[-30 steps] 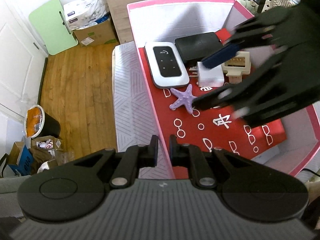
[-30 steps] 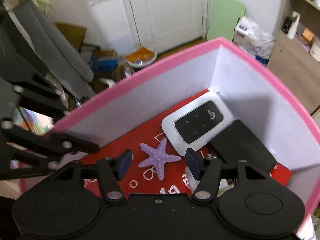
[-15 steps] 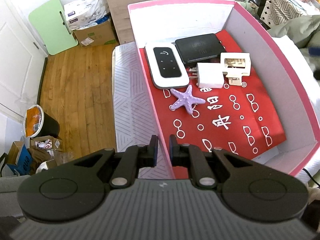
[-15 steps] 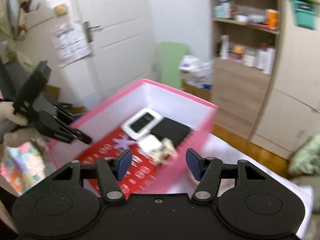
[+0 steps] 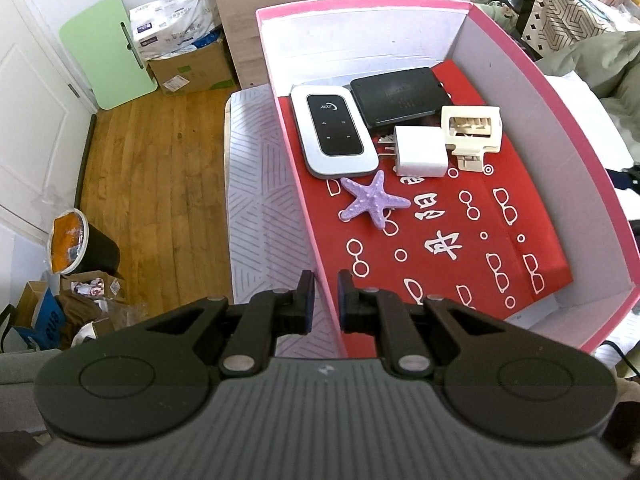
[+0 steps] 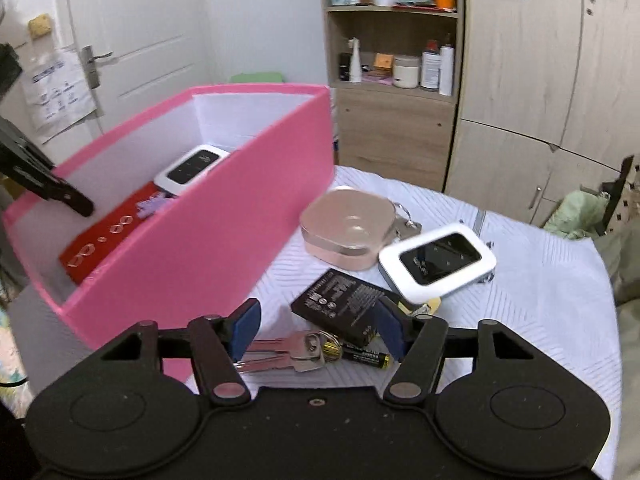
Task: Organize rigid objects
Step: 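Return the right gripper and grasp the black battery pack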
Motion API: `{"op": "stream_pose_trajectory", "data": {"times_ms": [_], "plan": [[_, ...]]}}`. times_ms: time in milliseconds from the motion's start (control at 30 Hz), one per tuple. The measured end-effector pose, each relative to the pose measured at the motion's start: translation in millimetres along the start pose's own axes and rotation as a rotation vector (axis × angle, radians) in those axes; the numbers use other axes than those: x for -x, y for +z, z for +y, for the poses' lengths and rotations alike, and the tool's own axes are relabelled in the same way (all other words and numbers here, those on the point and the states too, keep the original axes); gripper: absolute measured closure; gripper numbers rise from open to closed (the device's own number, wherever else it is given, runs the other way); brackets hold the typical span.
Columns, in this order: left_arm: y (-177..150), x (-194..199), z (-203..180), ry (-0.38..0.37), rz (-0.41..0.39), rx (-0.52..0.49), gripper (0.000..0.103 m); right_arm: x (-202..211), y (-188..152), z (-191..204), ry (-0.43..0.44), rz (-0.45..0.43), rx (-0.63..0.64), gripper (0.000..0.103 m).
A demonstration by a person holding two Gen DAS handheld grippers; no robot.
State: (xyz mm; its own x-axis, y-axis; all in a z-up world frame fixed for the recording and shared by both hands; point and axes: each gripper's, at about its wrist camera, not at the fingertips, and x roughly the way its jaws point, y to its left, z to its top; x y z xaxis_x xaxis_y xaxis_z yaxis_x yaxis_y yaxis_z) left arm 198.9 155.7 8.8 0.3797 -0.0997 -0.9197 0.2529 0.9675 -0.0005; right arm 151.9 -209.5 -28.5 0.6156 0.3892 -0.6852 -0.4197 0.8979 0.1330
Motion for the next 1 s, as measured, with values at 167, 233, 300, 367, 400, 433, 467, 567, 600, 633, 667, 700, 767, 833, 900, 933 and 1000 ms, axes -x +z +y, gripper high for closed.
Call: {"op": "stream_pose_trajectory", "data": {"times_ms": [167, 233, 300, 367, 400, 433, 467, 567, 600, 633, 667, 700, 767, 833, 900, 933, 1000], "plan": [[-1.1, -0.3, -0.5, 0.002, -0.008, -0.005, 0.093, -19.5, -2.5, -5.4, -0.060, -0.016, -0.025, 0.028], [-1.3, -0.5, 0.2, -0.001, -0.009, 0.000, 0.094, -26.2, 0.4, -4.8, -0.067, -0.012, -0.020, 0.025], [-1.0, -0.7, 0.8, -0.001, -0.009, 0.003, 0.093, -30.5, 1.0, -0.7, -0.076, -0.005, -0.002, 0.023], [-1.4, -0.7, 0.7, -0.002, -0.010, 0.003, 0.094, -34.6, -0.2, 5.6, -0.093, 0.008, 0.042, 0.021], [-1.7, -0.5, 0.7, -0.002, -0.011, 0.003, 0.093, -37.3, -1.7, 8.3, -0.102, 0.014, 0.066, 0.020], [-1.8, -0.5, 0.4, -0.001, -0.012, 0.003, 0.093, -38.8, -3.5, 9.8, -0.111, 0.014, 0.082, 0.019], [-2.0, -0.3, 0.5, 0.000, -0.013, 0.003, 0.093, -39.7, -5.4, 10.6, -0.115, 0.008, 0.093, 0.018], [-2.7, 0.4, 1.1, -0.002, -0.013, 0.006, 0.093, -37.9, -7.7, 7.1, -0.093, -0.016, 0.085, 0.020], [-2.7, 0.6, 1.0, -0.001, -0.012, 0.005, 0.093, -36.8, -7.6, 5.9, -0.085, -0.017, 0.086, 0.022], [-2.4, 0.7, 1.2, 0.000, -0.011, 0.004, 0.093, -35.5, -6.9, 4.1, -0.074, -0.015, 0.080, 0.023], [-2.1, 0.8, 1.4, -0.001, -0.011, 0.005, 0.093, -34.5, -6.2, 2.9, -0.063, -0.015, 0.074, 0.023], [-2.1, 0.8, 1.3, -0.002, -0.011, 0.005, 0.093, -33.5, -6.2, 2.0, -0.048, -0.012, 0.071, 0.023], [-1.9, 1.0, 1.7, -0.002, -0.011, 0.008, 0.093, -31.6, -7.2, 2.7, -0.004, -0.007, 0.098, 0.023], [-2.0, 1.4, 1.2, -0.002, -0.011, 0.006, 0.093, -30.6, -10.6, 7.7, 0.019, -0.004, 0.169, 0.022], [-1.8, 1.2, 1.6, -0.001, -0.011, 0.007, 0.093, -29.4, -12.0, 12.5, 0.012, -0.008, 0.204, 0.022], [-1.6, 1.1, 1.8, -0.001, -0.011, 0.006, 0.093, -29.9, -11.4, 12.5, 0.015, 0.000, 0.185, 0.018], [-1.4, 0.9, 1.8, -0.002, -0.009, 0.006, 0.093, -33.0, -10.0, 9.9, 0.027, 0.019, 0.146, 0.014]]}}
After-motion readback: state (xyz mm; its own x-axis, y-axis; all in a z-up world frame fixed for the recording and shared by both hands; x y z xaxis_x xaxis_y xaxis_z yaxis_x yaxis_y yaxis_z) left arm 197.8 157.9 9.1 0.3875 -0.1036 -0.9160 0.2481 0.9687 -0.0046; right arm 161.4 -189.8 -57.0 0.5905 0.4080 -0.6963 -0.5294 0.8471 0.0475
